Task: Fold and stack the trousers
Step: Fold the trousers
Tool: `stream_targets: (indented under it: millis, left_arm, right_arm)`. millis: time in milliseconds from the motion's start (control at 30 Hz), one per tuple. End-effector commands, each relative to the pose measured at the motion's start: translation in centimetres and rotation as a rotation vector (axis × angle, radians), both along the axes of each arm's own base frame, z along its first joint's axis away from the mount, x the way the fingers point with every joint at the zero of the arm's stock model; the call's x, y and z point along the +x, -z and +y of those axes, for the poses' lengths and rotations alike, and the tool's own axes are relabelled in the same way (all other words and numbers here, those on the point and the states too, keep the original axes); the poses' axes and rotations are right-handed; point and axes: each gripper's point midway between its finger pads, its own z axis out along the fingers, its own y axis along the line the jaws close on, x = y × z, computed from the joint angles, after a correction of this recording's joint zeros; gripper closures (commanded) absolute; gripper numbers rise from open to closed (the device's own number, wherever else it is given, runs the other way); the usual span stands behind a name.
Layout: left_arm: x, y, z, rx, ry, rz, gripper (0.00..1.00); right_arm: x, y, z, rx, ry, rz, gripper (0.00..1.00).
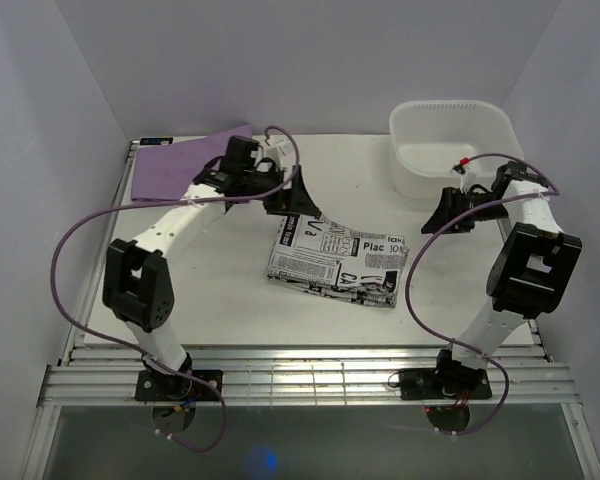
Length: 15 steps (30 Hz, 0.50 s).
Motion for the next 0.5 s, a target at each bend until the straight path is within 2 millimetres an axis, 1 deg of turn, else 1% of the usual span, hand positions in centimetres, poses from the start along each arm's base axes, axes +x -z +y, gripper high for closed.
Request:
stream_targets:
  millis: [0, 33, 67, 100, 133, 167, 200, 233, 267, 300, 333, 367, 400, 433, 467]
  left_arm:
    - [-4.0, -2.6, 3.0, -0.231, 0.248, -0.003, 0.13]
    - [-3.8, -2.2, 3.9, -0.249, 0.242, 0.026, 0.16]
    - [-4.4, -1.8, 4.2, -0.279, 0.266, 0.063, 0.2]
    - [-4.6, -1.4, 4.4, -0.289, 0.271, 0.078, 0.23]
    - [-5.2, -0.3, 4.6, -0.293, 0.27, 0.12, 0.24]
    - [-5.2, 0.1, 4.4, -0.314, 0.286, 0.108, 0.25]
    - [-5.4, 0.6, 4.4, -0.322, 0.276, 0.143, 0.26]
    - [-5.9, 2.1, 4.6, -0.315, 0.258, 0.187, 0.27]
    - [-5.5, 2.6, 4.5, -0.327, 0.258, 0.17, 0.28]
    - [-5.3, 4.2, 4.5, -0.311, 0.235, 0.212, 0.29]
    - [-5.3, 5.2, 4.5, -0.307, 0.222, 0.24, 0.3]
    - [-5.5, 6.8, 4.6, -0.303, 0.213, 0.263, 0.31]
    - [-5.2, 9.1, 4.9, -0.279, 0.178, 0.311, 0.34]
    - [-5.2, 10.4, 5.2, -0.266, 0.153, 0.344, 0.34]
    - [-5.5, 12.0, 5.6, -0.252, 0.129, 0.375, 0.35]
  right_arm:
    - [-1.8, -5.1, 6.3, 0.147, -0.162, -0.033, 0.33]
    - [-2.7, -5.3, 8.8, 0.185, -0.214, -0.002, 0.32]
    - [-3.2, -5.7, 10.5, 0.244, -0.242, 0.003, 0.31]
    - [-3.5, -5.4, 11.8, 0.265, -0.274, -0.001, 0.3]
    - [-4.6, -4.9, 13.6, 0.281, -0.329, 0.02, 0.29]
    - [-6.1, -3.5, 14.8, 0.287, -0.36, 0.076, 0.29]
    - [-6.7, -2.5, 15.5, 0.284, -0.384, 0.085, 0.3]
    - [-7.8, -1.5, 16.2, 0.284, -0.408, 0.119, 0.3]
    - [-9.5, 0.5, 16.2, 0.29, -0.396, 0.202, 0.31]
    - [-9.8, 1.7, 16.1, 0.284, -0.391, 0.215, 0.33]
    - [-10.4, 2.9, 15.7, 0.269, -0.381, 0.246, 0.34]
    - [-11.6, 4.9, 15.1, 0.239, -0.374, 0.31, 0.35]
    - [-12.0, 5.9, 14.7, 0.22, -0.369, 0.331, 0.36]
    - [-11.8, 7.0, 14.1, 0.199, -0.348, 0.34, 0.37]
    - [-12.1, 8.6, 13.4, 0.164, -0.332, 0.382, 0.39]
